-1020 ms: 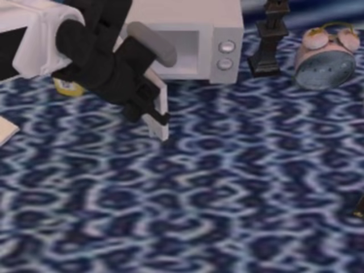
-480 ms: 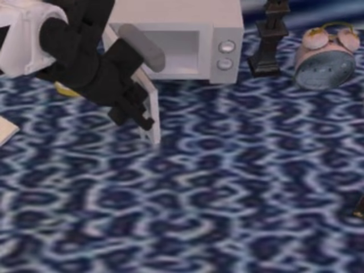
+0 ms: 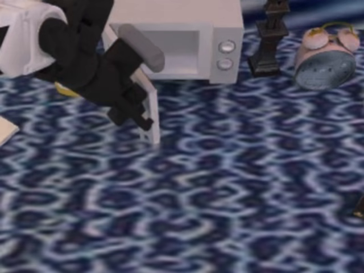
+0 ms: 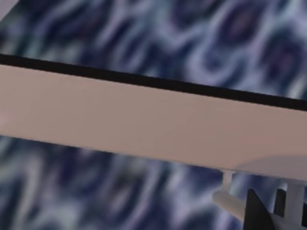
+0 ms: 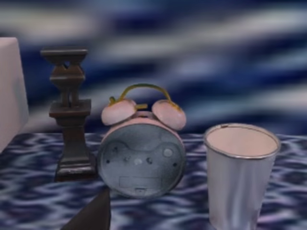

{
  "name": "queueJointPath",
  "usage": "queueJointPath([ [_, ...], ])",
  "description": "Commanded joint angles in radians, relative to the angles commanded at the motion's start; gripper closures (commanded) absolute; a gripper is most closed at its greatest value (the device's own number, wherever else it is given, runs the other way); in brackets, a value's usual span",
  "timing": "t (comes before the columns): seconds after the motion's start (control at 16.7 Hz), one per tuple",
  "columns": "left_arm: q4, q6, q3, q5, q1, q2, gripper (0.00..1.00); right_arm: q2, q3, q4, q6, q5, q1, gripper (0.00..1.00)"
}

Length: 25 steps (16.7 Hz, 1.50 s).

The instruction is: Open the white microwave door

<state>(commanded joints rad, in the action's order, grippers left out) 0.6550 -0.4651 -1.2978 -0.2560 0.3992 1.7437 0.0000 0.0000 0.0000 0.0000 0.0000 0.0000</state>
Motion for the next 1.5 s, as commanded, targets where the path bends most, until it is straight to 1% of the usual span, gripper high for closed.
queueJointPath([
  [0.9,0.002,-0.001,0.003,-0.005,0.002,0.001,1.00,0.000,0.000,0.000,0.000,0.000,0.000,0.00],
  [1.02,0.012,-0.033,0.003,-0.019,-0.010,0.000,1.00,0.000,0.000,0.000,0.000,0.000,0.000,0.00],
  [1.32,0.050,-0.162,0.007,-0.074,-0.064,-0.012,1.00,0.000,0.000,0.000,0.000,0.000,0.000,0.00],
  [1.5,0.057,-0.180,0.009,-0.082,-0.072,-0.013,1.00,0.000,0.000,0.000,0.000,0.000,0.000,0.00],
])
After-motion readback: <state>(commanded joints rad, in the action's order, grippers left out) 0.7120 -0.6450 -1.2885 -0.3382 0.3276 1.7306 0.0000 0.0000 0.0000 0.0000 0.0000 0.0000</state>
